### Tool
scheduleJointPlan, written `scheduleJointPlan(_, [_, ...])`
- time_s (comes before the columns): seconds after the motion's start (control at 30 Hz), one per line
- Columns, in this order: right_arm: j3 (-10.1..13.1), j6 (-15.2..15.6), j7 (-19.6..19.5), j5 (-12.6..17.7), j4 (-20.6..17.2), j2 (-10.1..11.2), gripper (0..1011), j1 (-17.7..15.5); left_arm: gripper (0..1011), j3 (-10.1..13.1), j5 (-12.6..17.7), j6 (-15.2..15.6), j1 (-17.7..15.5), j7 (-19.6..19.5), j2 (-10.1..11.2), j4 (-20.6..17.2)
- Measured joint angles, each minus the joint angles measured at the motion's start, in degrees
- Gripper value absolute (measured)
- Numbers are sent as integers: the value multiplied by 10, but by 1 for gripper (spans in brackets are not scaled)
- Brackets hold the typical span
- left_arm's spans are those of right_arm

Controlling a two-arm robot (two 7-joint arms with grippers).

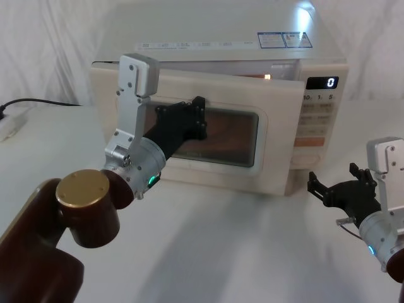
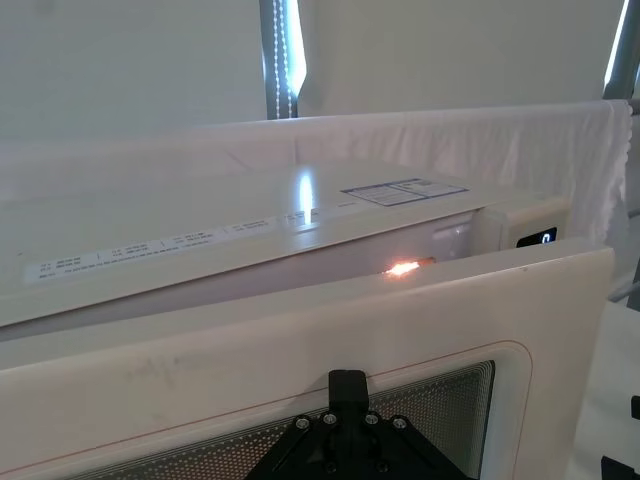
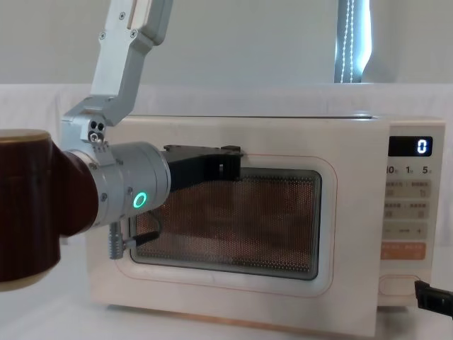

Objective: Press the button to open the microwave door with one hand; close the microwave door with the other hand.

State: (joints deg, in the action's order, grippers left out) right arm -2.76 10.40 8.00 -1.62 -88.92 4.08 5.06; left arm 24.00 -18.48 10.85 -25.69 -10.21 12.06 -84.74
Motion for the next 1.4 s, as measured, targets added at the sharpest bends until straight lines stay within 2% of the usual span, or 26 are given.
scheduleJointPlan(0.33, [0, 0, 0, 0, 0, 0, 1002, 0, 0, -10, 10, -5, -6, -16, -20, 18])
scheduleJointPlan(0.83, [0, 0, 0, 0, 0, 0, 1002, 0, 0, -20, 40, -17, -31, -17, -53, 54])
scheduleJointPlan(1.4, [0, 0, 0, 0, 0, 0, 1002, 0, 0, -30, 60, -12, -32, -16, -69, 62])
